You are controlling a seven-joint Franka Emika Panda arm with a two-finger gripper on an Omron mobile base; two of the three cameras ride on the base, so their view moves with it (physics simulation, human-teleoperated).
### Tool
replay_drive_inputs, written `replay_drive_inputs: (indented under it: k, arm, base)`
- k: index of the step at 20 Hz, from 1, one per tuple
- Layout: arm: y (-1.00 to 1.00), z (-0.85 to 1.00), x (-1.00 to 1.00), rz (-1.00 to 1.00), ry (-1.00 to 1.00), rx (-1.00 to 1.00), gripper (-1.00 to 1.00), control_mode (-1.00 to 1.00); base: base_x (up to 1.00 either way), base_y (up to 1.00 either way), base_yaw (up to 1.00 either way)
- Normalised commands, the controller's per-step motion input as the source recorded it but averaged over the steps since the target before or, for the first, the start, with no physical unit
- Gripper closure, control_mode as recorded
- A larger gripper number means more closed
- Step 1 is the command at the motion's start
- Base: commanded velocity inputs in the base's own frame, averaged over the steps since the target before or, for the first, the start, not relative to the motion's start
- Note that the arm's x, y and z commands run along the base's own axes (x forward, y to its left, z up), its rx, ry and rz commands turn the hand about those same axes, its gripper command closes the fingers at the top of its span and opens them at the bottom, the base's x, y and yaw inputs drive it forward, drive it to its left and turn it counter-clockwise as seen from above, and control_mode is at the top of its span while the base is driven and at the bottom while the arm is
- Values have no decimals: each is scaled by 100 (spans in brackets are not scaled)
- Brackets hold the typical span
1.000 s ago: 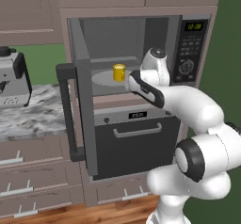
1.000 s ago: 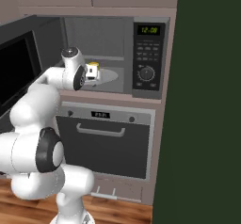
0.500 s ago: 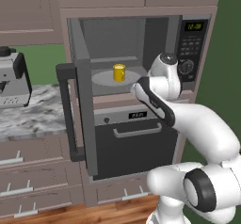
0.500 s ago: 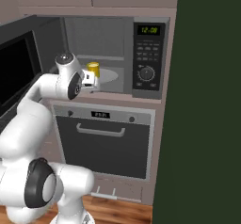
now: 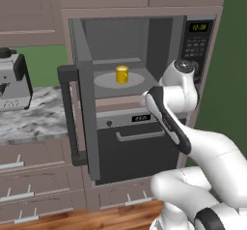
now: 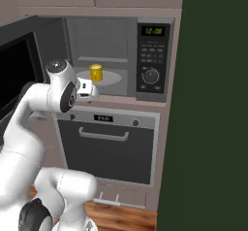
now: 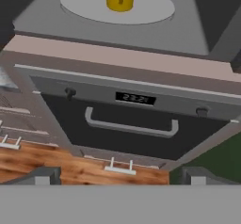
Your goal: Pick the mug from the counter and place it inside the microwave. Then close the microwave.
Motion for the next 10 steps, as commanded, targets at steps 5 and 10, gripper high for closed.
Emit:
replay_drive_inputs:
  k: [5,10]
  arm:
    - [0,13,-71,-5,2,0,-100,-100]
    - [0,10,-62,-3,0,0,-100,-100]
  base:
    - [0,0,0]
    - [0,0,0]
